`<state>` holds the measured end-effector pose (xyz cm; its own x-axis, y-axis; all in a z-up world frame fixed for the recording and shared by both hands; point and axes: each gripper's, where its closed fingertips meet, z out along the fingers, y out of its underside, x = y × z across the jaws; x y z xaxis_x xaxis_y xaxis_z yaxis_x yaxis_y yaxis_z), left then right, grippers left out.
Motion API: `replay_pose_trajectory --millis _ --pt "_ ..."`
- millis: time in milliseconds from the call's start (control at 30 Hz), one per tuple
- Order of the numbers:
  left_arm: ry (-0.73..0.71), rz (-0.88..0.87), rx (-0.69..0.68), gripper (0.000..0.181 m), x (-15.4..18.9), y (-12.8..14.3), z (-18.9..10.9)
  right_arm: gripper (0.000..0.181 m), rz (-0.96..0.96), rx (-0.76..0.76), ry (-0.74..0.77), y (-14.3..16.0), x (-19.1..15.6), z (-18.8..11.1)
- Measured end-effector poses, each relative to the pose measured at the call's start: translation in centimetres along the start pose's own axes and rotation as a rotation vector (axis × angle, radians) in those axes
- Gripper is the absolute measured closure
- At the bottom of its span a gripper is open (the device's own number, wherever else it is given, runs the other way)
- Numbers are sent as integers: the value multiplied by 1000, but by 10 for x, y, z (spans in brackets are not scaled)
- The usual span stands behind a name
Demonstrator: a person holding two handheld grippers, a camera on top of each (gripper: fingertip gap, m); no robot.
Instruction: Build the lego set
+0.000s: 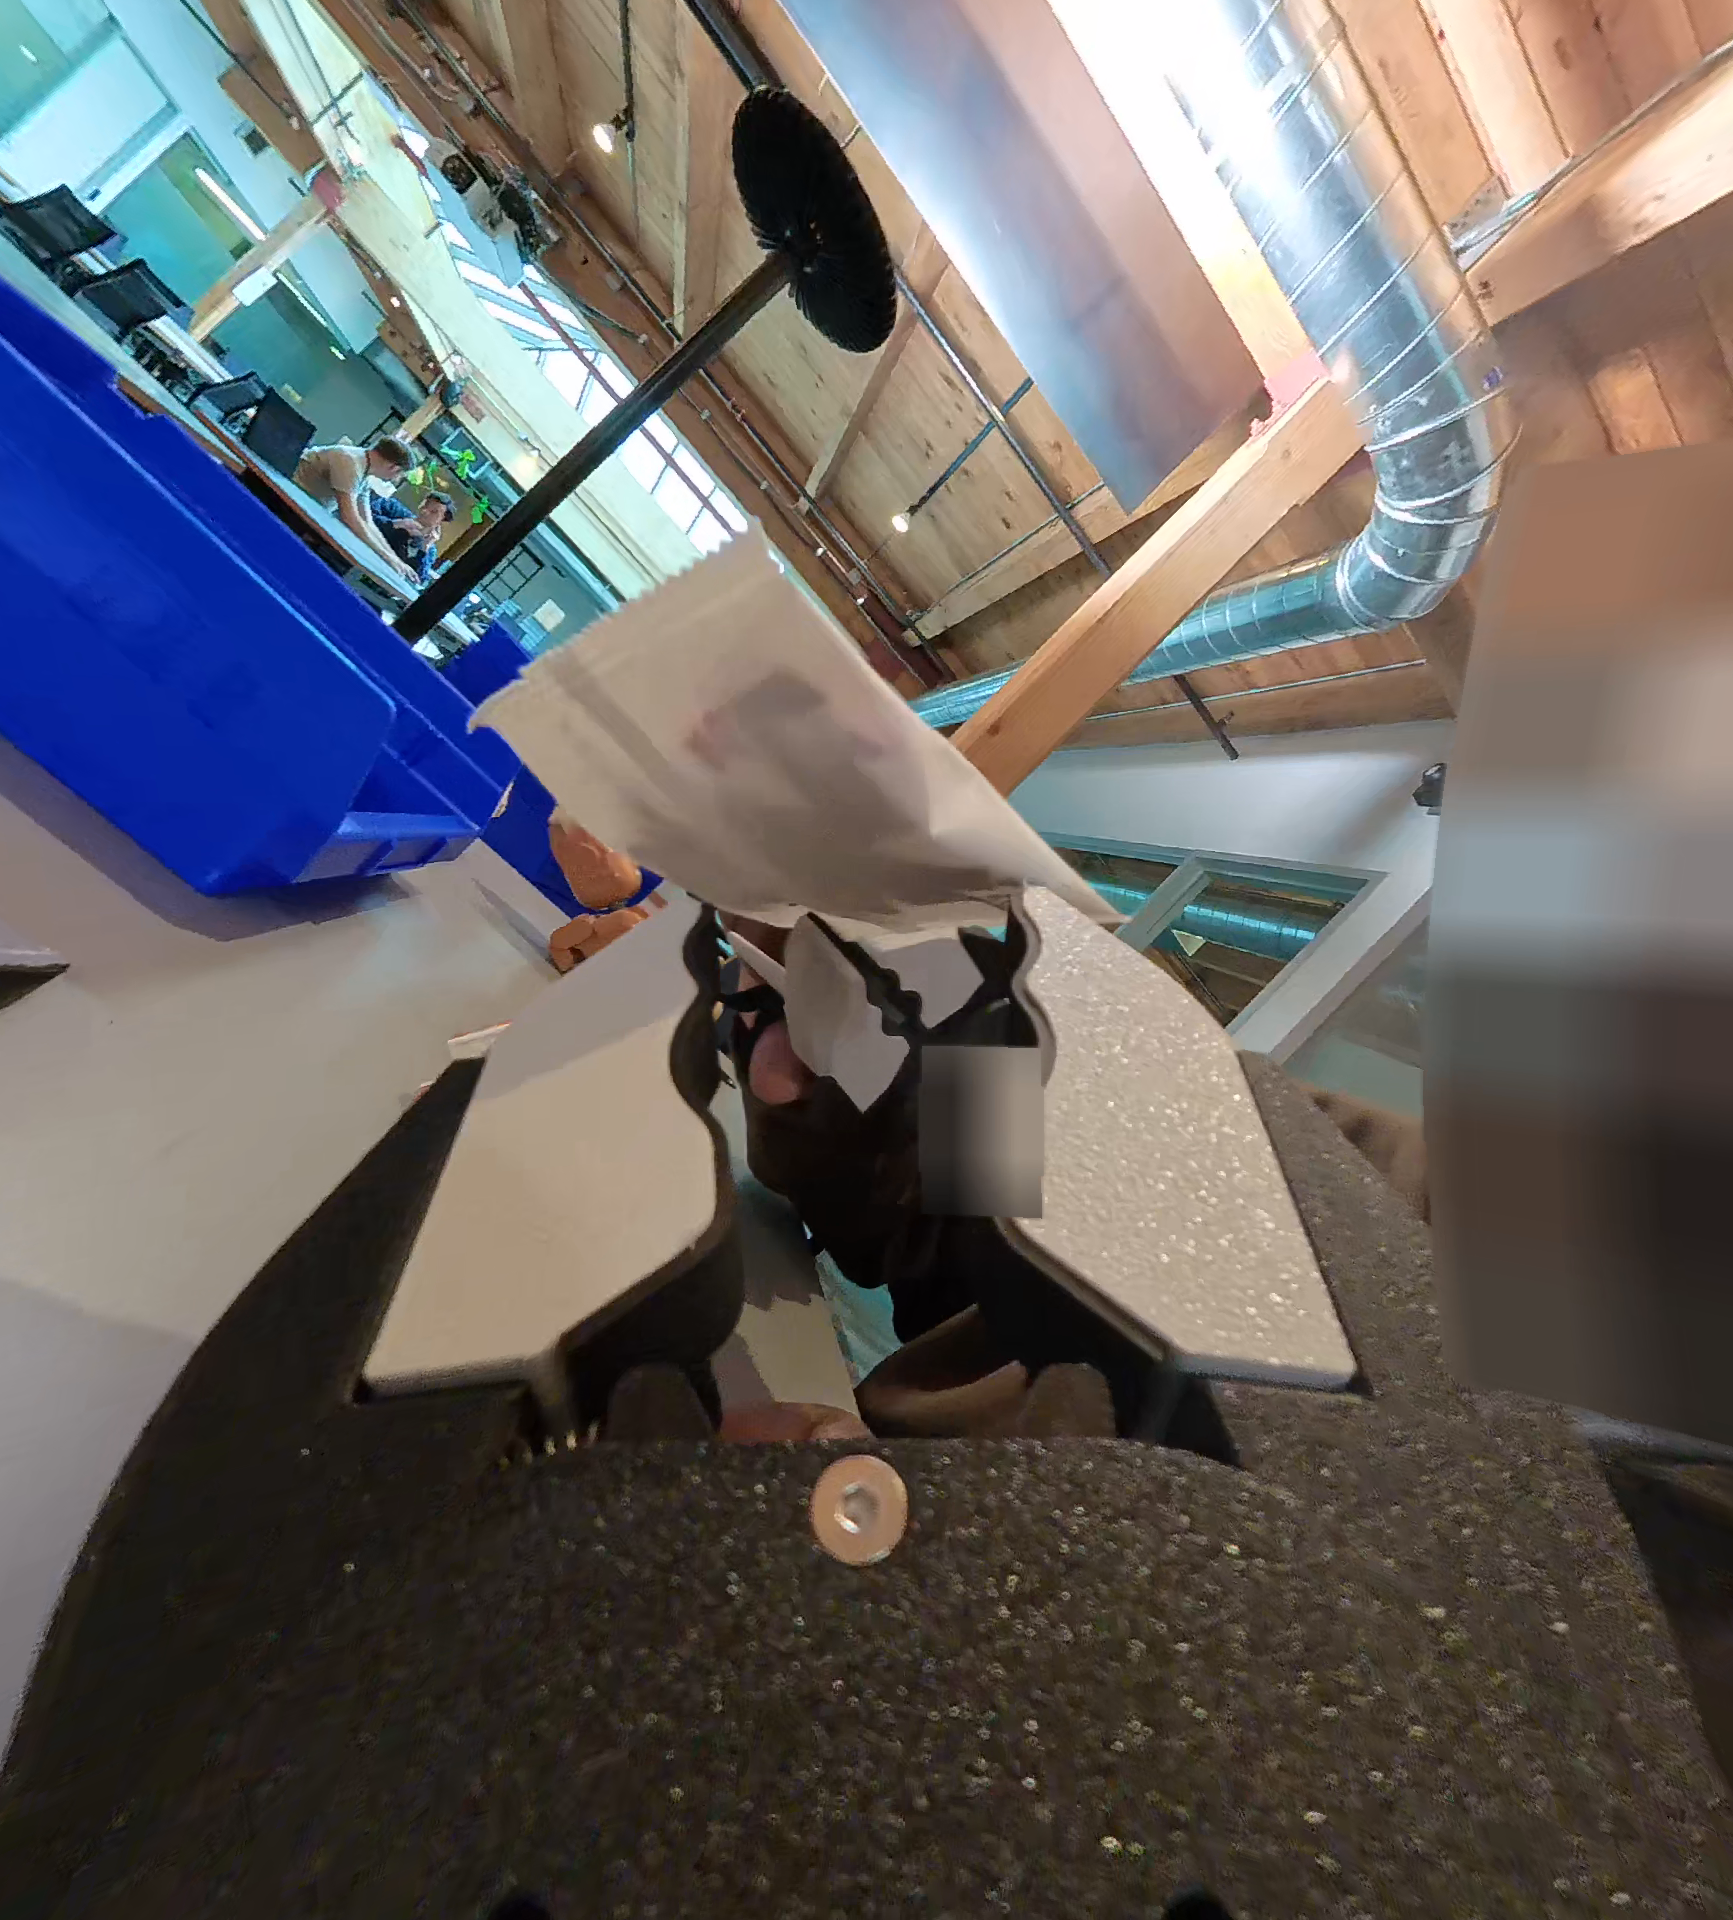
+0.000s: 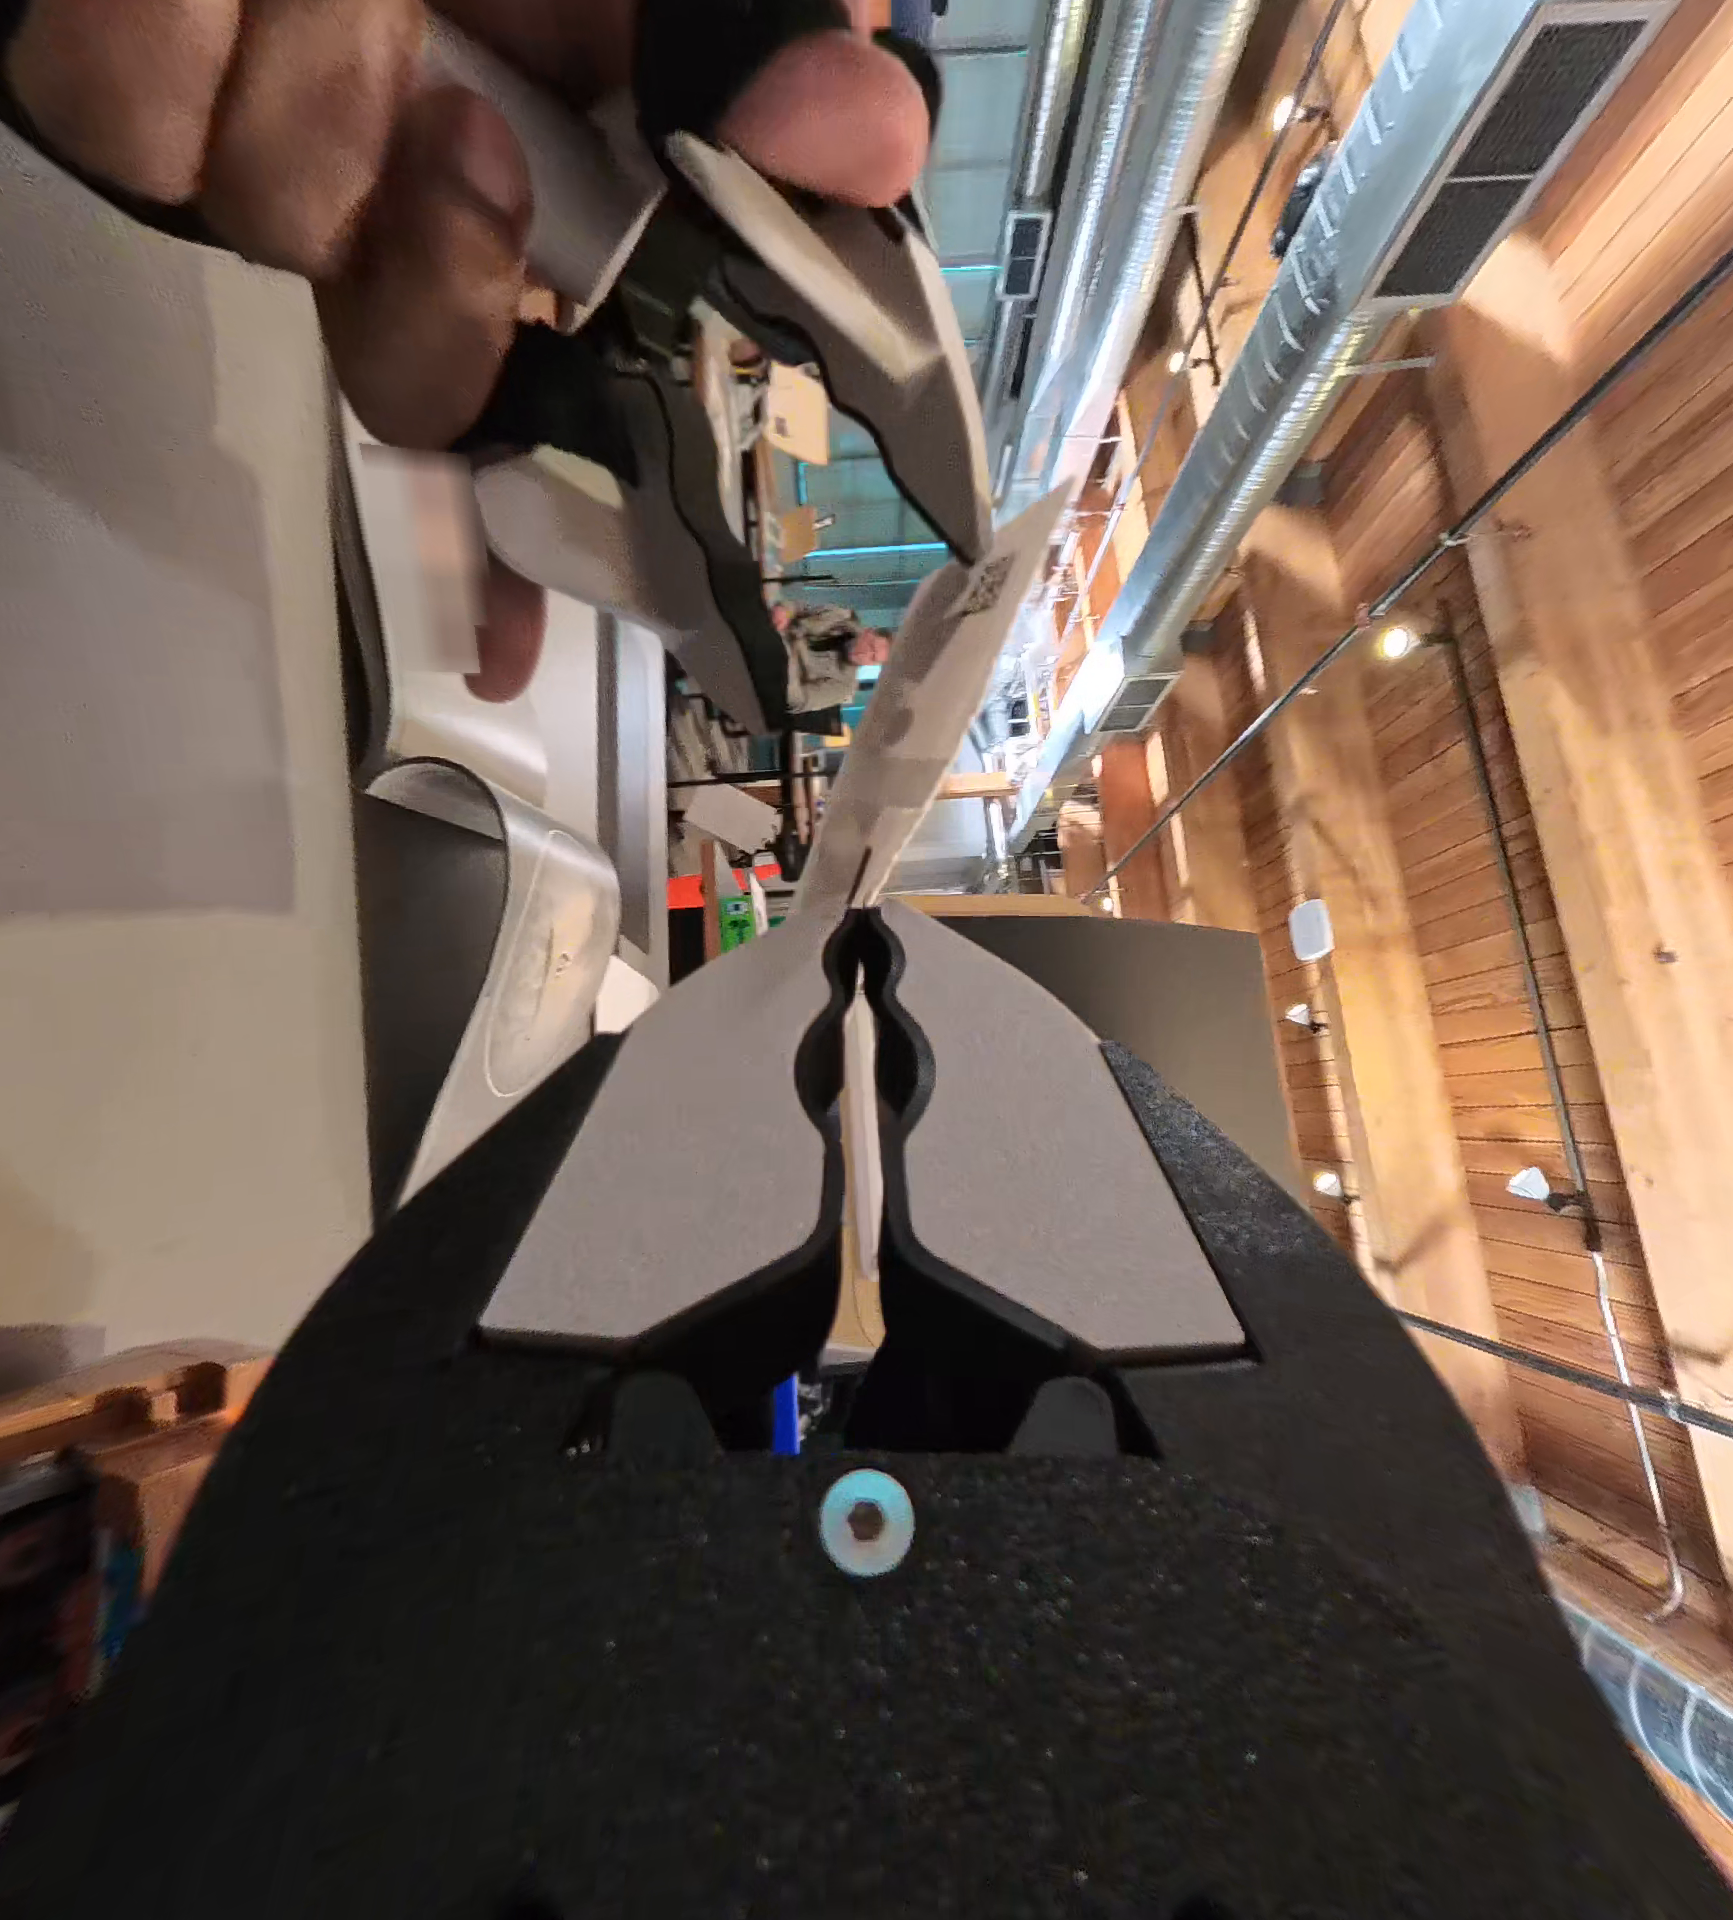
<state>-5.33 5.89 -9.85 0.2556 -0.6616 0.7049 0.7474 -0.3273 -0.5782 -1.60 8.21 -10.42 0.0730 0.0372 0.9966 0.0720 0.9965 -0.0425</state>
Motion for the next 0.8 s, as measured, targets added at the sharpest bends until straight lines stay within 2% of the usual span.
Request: replay_pose_trajectory --millis 267,367,433,533,567,667,800 --pt "89 -20 49 130 14 -14 -9 181 -107 89 113 -6 3 -8" --pt "46 -1 32 134 4 -9 -7 181 -166 141 139 -17 -4 -11" --pt "2 33 22 147 -3 -7 -7 181 -211 170 144 -21 -13 -11" --pt "-87 143 -1 180 -15 -4 -12 181 -221 170 116 -19 -27 -7" --pt "-120 183 -14 180 -19 -4 -13 181 -204 161 85 -16 -33 -4" --pt "-231 380 -92 181 -27 -2 -17 177 -31 147 -31 -7 -42 -2" --pt "-368 821 -53 181 -13 -21 -20 168 430 173 -152 5 -25 -7"
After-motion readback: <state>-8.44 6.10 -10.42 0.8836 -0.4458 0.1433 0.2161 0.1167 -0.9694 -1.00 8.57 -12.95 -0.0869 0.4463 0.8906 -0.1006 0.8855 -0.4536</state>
